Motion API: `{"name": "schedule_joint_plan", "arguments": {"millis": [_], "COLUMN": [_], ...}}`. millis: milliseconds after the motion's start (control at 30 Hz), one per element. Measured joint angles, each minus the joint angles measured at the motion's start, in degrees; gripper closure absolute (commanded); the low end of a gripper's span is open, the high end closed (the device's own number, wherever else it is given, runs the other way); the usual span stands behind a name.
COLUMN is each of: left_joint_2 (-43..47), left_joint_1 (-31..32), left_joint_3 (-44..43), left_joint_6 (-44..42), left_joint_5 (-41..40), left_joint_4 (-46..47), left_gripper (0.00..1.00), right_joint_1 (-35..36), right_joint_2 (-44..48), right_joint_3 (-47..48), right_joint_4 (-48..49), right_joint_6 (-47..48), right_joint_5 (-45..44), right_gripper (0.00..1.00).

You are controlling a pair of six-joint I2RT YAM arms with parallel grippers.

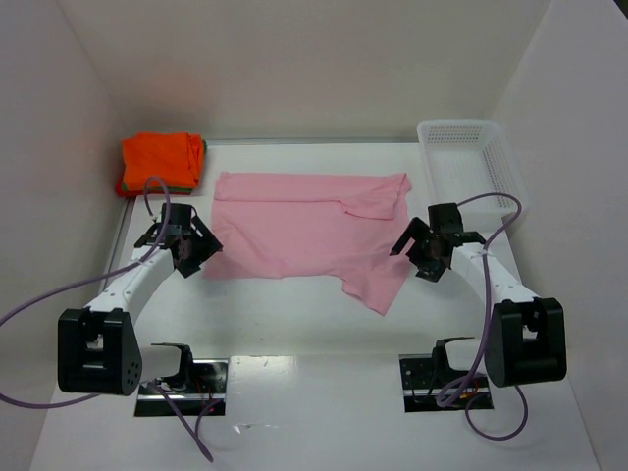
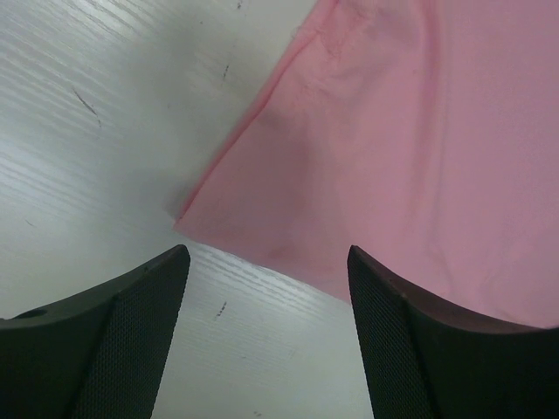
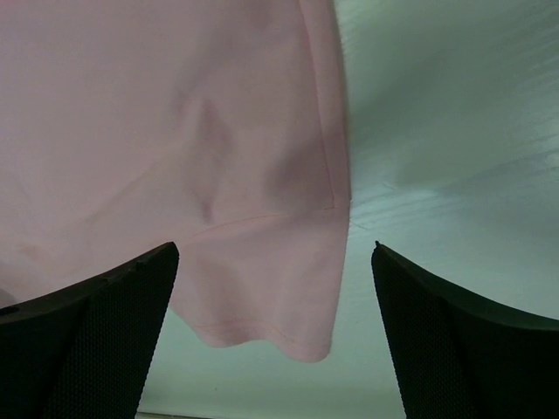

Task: Fold and stack the t-shirts
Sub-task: Grap the side of the flattened tshirt closest away from the robot with both arms

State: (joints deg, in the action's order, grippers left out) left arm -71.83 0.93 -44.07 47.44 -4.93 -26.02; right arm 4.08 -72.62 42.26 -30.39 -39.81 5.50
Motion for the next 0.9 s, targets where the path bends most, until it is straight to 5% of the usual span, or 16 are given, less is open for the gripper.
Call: {"name": "schedule_joint_plan", "arguments": {"millis": [900], "left_joint_2": [-0.59], "left_joint_1": [-0.48], "left_joint_3": [2.93], "left_joint_6": [2.47], "left_joint_5": [-2.80], "left_joint_4": [3.82], "left_gripper": [0.15], "right_joint_1": [0.00], "right_joint_2": [-8.39], "right_joint_3": [-2.60], "right_joint_4": [1.62], "right_joint_6": [-3.58], "right_joint_5": [-4.63], "right_gripper": [0.56]}}
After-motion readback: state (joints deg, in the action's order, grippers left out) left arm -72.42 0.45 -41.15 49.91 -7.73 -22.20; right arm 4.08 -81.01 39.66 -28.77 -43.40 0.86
